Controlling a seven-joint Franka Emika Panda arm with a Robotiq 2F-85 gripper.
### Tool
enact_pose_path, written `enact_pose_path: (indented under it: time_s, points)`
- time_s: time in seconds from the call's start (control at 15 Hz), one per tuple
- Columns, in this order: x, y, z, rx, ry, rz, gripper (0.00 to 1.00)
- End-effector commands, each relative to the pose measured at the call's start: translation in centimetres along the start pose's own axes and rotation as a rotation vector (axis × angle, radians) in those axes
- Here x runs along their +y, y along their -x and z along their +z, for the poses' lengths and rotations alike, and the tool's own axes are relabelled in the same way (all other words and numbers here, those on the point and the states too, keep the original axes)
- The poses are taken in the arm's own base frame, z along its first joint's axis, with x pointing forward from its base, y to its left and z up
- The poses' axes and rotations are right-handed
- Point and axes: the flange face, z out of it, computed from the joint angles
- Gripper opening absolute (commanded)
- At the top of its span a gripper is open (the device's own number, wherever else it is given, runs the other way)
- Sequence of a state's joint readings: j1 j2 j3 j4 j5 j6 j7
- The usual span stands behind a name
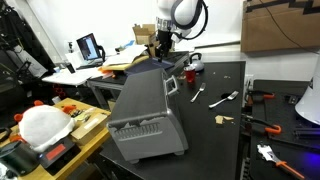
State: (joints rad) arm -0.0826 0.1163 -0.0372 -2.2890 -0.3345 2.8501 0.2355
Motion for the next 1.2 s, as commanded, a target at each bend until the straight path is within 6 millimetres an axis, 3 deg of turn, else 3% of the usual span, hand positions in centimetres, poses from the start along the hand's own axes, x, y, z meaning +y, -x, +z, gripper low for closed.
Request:
enact_pose_path:
  time_s: [0.0, 0.07, 0.33, 0.67, 0.8, 1.13]
  points:
    - [-0.2, 0.2, -0.3, -0.038, -0.017, 0.150, 0.34]
    - [-1.7, -4.4, 3.4, -0.046, -0.033, 0.192, 0.27]
    - [-4.2, -8.2, 6.0, -0.084, -0.085, 0.303, 0.01]
    - [-6.0, -13.2, 9.6, -0.096, -0.059, 0.378, 0.00]
    - [-5.5, -14.4, 9.9, -0.091, -0.025, 0.397, 0.00]
    - [-3.9, -14.6, 9.4, -0.192, -0.004, 0.361, 0.00]
